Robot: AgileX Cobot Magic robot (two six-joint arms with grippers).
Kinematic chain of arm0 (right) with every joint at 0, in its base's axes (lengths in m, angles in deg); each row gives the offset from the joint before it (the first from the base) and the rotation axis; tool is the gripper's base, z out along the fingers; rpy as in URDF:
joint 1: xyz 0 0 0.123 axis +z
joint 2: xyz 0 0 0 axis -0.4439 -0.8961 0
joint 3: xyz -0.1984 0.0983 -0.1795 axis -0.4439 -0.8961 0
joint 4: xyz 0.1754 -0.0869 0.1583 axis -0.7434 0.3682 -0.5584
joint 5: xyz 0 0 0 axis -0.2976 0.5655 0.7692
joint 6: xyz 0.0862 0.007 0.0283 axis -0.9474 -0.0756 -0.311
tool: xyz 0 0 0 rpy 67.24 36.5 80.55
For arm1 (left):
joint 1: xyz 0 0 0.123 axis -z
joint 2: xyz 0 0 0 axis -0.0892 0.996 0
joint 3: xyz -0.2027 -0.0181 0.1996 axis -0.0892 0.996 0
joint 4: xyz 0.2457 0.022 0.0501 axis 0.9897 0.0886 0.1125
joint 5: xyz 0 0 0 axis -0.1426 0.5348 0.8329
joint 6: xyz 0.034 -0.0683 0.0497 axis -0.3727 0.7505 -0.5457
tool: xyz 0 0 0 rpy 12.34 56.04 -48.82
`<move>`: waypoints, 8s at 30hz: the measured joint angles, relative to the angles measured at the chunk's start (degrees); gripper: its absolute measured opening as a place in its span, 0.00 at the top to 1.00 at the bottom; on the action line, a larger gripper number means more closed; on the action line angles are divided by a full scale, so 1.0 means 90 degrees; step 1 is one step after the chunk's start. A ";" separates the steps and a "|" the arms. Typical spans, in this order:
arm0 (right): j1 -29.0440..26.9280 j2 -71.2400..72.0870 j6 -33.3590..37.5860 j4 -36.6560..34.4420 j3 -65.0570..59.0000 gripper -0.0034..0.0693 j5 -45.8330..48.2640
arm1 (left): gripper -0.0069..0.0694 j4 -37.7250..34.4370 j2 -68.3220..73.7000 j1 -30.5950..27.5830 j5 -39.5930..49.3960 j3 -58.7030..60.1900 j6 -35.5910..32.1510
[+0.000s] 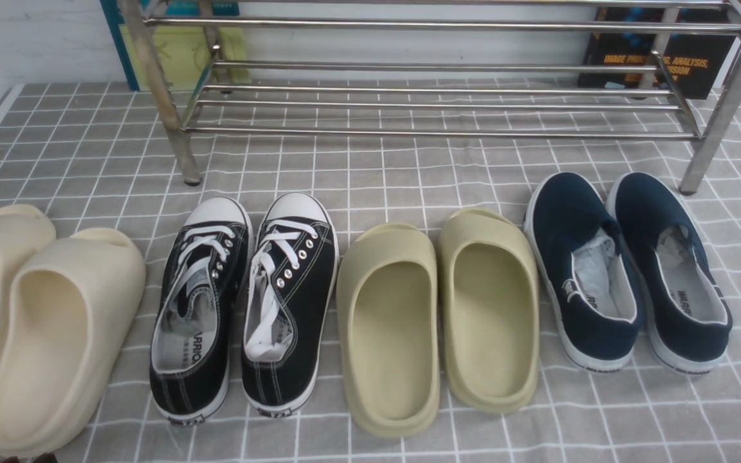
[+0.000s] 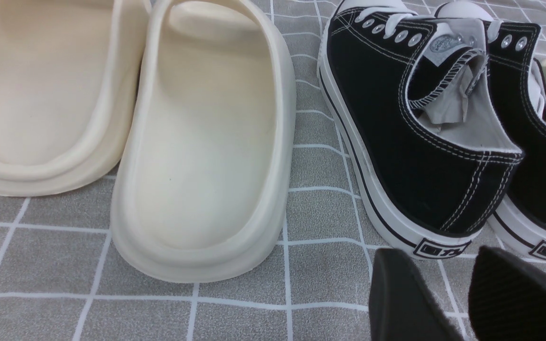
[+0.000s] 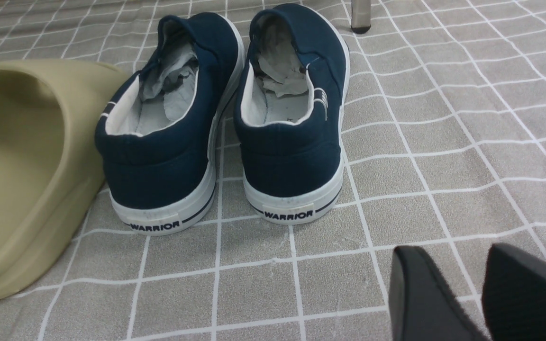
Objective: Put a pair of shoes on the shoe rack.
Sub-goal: Use the right arm to grab the shoe closest to it, then use the right arm to put a shoe into the shoe rack, then use the right arm to grab the shoe closest to it, then use the right arm to put a shoe into the shoe rack
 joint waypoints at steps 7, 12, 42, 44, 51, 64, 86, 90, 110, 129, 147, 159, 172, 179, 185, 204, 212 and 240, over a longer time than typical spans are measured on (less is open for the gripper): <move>0.0000 0.0000 0.0000 0.0000 0.0000 0.62 0.0000 | 0.60 0.0000 0.0000 0.0000 0.0000 0.0000 0.0000; 0.0000 0.0000 0.0000 0.0000 0.0000 0.62 -0.0006 | 0.60 0.0000 0.0000 0.0000 0.0000 0.0000 0.0000; 0.0000 -0.1495 0.0067 -0.0426 0.2279 0.94 -0.4733 | 0.60 0.0000 0.0000 0.0000 0.0000 0.0000 0.0000; 0.0000 -0.2082 0.0572 -0.0426 0.2863 0.96 -0.4172 | 0.60 0.0000 0.0000 0.0000 0.0000 0.0000 0.0000; 0.0000 -0.4300 0.1193 -0.0420 0.3667 0.96 -0.3295 | 0.60 0.0000 0.0000 0.0000 0.0000 0.0000 0.0000; 0.2062 -0.8514 0.0876 -0.0131 0.6794 0.90 0.1652 | 0.60 0.0000 0.0000 0.0000 0.0000 0.0000 0.0000; 0.2799 -1.1773 0.0399 0.0849 0.7577 0.62 0.1605 | 0.60 0.0000 0.0000 0.0000 0.0000 0.0000 0.0000; 0.2808 -1.1761 0.0312 0.1176 0.7659 0.89 0.1754 | 0.60 0.0000 0.0000 0.0000 0.0000 0.0000 0.0000; 0.2561 -1.2018 0.0467 0.1256 1.0407 0.89 0.2966 | 0.60 0.0000 0.0000 0.0000 0.0000 0.0000 0.0000; 0.1838 -1.4832 0.0475 0.0514 1.4472 0.72 0.3089 | 0.60 0.0000 0.0000 0.0000 0.0000 0.0000 0.0000; 0.1838 -1.1944 -0.0010 0.0981 1.4400 0.09 0.4922 | 0.60 0.0000 0.0000 0.0000 0.0000 0.0000 0.0000; 0.1838 -1.1230 -0.1505 0.1805 0.9240 0.14 0.4650 | 0.60 0.0000 0.0000 0.0000 -0.0006 0.0000 0.0000; 0.1838 -1.1744 -0.1842 0.1535 0.7486 0.41 0.2482 | 0.60 0.0000 0.0000 0.0000 -0.0006 0.0000 0.0000; 0.1838 -1.1320 -0.1641 0.1511 0.7815 0.92 0.3598 | 0.60 0.0000 0.0000 0.0000 -0.0006 0.0000 0.0000; 0.1838 -1.0645 -0.1503 0.1485 0.8280 0.92 0.4355 | 0.60 0.0000 0.0000 0.0000 -0.0006 0.0000 0.0000; 0.1556 -1.2974 -0.1439 0.2530 1.1305 0.92 0.2733 | 0.60 0.0000 0.0000 0.0000 -0.0006 0.0000 0.0000; 0.1237 -1.4262 -0.0353 0.1758 1.3047 0.92 0.3282 | 0.60 0.0000 0.0000 0.0000 -0.0006 0.0000 0.0000; 0.1262 -1.3922 -0.0049 0.1327 1.3369 0.23 0.3942 | 0.60 0.0000 0.0000 0.0000 -0.0006 0.0000 0.0000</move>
